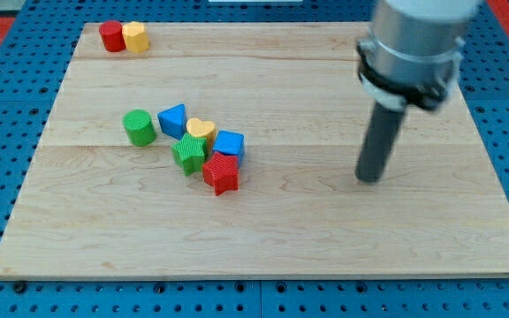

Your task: Slide red star along with yellow heart towards top center

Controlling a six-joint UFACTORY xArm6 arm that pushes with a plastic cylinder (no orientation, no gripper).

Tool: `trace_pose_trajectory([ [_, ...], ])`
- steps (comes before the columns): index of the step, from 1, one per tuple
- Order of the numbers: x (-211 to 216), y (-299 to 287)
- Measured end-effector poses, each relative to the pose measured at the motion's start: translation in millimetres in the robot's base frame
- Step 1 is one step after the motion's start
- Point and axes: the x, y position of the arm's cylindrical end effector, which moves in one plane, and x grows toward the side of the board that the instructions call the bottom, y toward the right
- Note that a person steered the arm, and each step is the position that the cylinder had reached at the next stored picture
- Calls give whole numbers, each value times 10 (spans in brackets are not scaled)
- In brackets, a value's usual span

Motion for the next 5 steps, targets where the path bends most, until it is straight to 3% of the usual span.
trace_pose_trajectory([
  [1, 320, -662],
  [2, 278, -1100],
  [3, 64, -1284],
  [4, 117, -1351],
  [5, -183, -1978],
])
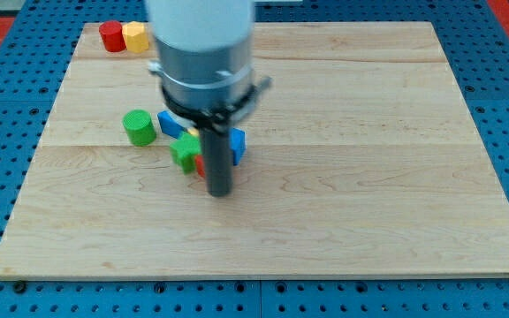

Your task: Slide red star along with yellow heart towards top center

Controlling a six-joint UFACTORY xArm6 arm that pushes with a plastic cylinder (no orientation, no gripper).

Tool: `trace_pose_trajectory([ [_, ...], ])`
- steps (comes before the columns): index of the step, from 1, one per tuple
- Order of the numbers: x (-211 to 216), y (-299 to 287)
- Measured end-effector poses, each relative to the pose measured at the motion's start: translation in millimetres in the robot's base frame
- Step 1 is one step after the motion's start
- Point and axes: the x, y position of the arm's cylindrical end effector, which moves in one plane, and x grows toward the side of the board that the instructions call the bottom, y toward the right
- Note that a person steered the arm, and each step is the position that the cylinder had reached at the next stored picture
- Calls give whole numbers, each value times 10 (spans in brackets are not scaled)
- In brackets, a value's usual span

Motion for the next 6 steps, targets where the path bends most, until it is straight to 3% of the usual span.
trace_pose_trajectory([
  [2, -349, -113],
  [6, -1520, -69],
])
